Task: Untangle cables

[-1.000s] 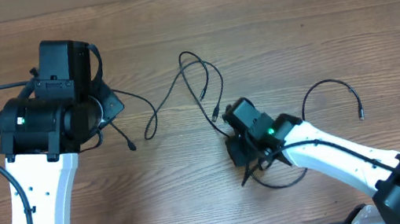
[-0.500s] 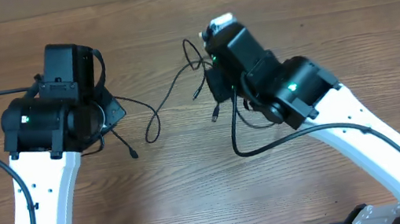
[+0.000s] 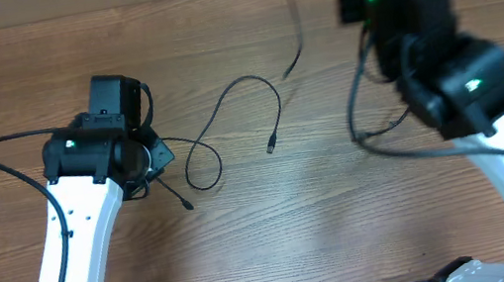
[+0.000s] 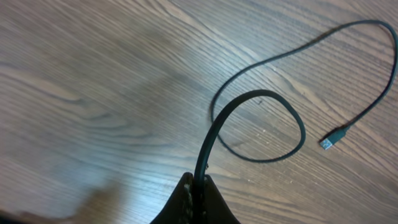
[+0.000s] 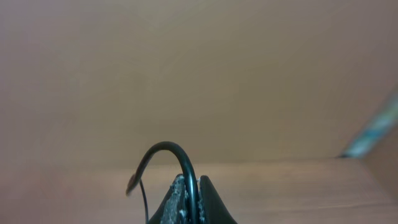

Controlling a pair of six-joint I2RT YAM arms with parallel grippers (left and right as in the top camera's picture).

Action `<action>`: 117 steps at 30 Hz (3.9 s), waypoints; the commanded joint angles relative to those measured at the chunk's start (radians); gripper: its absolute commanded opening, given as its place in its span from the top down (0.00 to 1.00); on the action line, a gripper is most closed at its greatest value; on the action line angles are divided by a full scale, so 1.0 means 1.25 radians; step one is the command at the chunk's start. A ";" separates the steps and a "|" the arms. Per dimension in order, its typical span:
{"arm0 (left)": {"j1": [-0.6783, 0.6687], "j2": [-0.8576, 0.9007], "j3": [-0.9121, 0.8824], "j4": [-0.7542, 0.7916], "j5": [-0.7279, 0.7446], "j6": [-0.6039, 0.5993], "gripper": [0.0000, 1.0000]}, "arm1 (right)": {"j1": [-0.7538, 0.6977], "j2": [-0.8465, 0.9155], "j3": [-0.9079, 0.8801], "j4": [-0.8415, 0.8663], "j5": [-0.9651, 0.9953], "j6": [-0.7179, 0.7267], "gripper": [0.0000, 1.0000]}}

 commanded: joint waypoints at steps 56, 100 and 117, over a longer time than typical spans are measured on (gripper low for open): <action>0.003 -0.010 -0.263 0.223 0.058 -0.201 0.91 | -0.572 0.581 0.023 0.213 -0.660 0.057 0.00; 0.349 -0.053 -0.261 0.247 0.031 -0.158 0.01 | 0.099 0.202 -0.477 -0.016 -0.782 0.194 0.00; 0.418 -0.053 -0.262 0.186 0.031 -0.153 0.01 | 0.389 0.332 -0.486 0.298 -0.428 -0.005 0.13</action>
